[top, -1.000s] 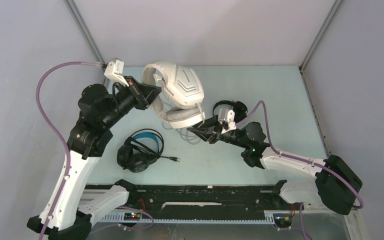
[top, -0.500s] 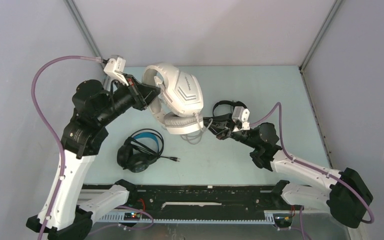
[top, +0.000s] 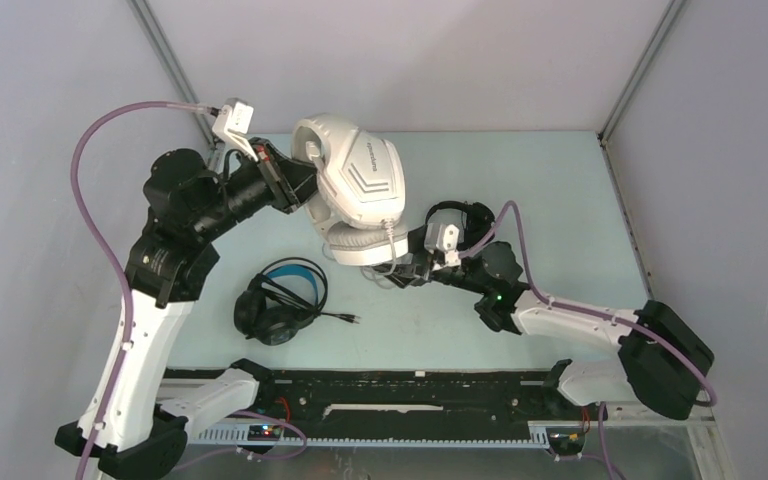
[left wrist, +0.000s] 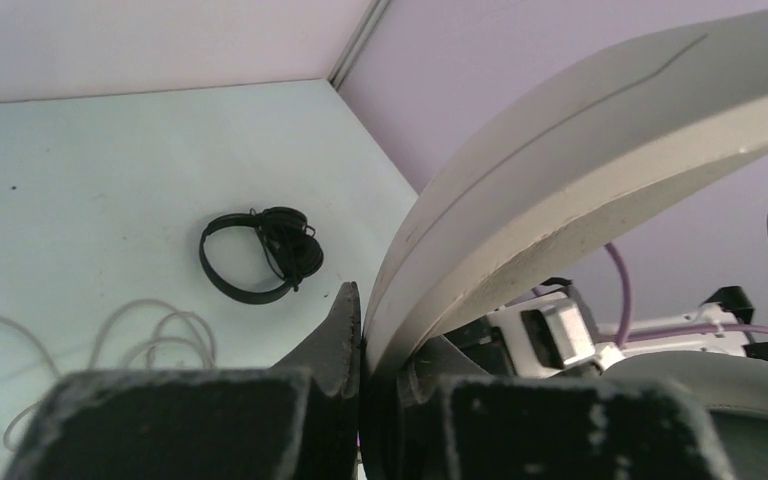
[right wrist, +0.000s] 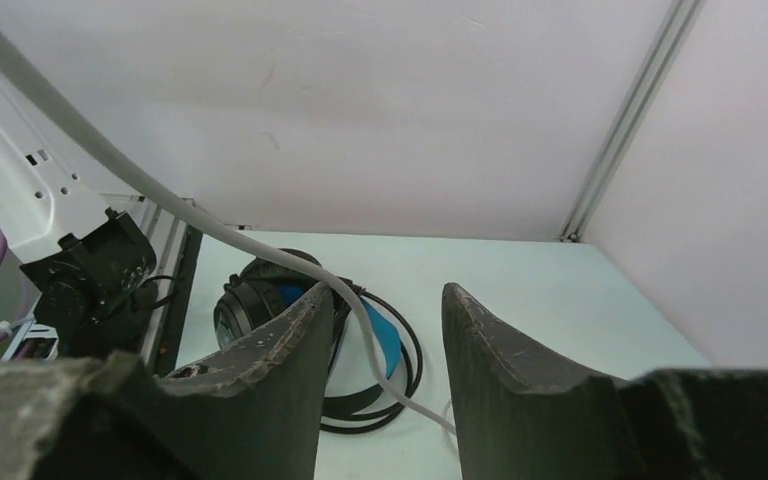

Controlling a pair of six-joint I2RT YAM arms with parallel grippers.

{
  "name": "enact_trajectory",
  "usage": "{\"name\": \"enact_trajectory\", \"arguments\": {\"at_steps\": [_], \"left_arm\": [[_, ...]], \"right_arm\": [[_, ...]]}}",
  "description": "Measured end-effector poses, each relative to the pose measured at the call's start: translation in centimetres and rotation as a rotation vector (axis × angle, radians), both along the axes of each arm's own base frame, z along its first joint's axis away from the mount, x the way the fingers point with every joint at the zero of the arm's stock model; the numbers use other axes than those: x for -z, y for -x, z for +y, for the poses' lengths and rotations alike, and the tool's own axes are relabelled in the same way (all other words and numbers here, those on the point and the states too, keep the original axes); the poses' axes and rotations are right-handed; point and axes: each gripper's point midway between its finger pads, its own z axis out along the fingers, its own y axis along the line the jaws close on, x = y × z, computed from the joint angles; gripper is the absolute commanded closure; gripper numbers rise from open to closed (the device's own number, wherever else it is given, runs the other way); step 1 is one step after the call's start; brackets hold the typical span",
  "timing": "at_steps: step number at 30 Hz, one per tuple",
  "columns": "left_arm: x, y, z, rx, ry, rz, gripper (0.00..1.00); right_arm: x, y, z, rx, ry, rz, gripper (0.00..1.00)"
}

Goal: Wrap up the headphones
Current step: Wrap the headphones cable around the headphones.

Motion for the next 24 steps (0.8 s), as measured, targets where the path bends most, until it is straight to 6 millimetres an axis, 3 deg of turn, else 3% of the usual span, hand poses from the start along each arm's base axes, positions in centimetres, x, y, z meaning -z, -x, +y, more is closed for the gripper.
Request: {"name": "enact_trajectory", "arguments": {"at_steps": [6,10,13,18,19,23,24], "left_arm": [[-1.8,0.7,-0.1,0.023,0.035,-0.032,1.00],[-2.2,0.8,-0.1,0.023,0.037,-0.041,1.00],[-2.3,0.6,-0.2,0.021,0.036,-0.039,1.00],[-2.2,0.3,-0.3,0.021,0.034,-0.034,1.00],[-2.2,0.3,-0.3,0.021,0.033,-0.032,1.00],[-2.1,0.1,-0.4,0.021,0.028,-0.023,1.00],[-2.2,0.0,-0.4,0.019,0.027,-0.025,1.00]], "right_arm": [[-0.1,0.1,2.0,-0.036,-0.009,-0.029,0.46],[0.1,1.5,3.1,-0.081,0.000,-0.048,0.44],[0.3,2.6,3.6,-0.108,0.008,-0.065,0.45],[0.8,2.5,4.2,-0.119,0.021,-0.062,0.49],[0.8,2.5,4.4,-0.122,0.022,-0.062,0.55],[0.6,2.6,4.8,-0.143,0.012,-0.054,0.95],[0.6,2.6,4.8,-0.142,0.012,-0.054,1.00]]}}
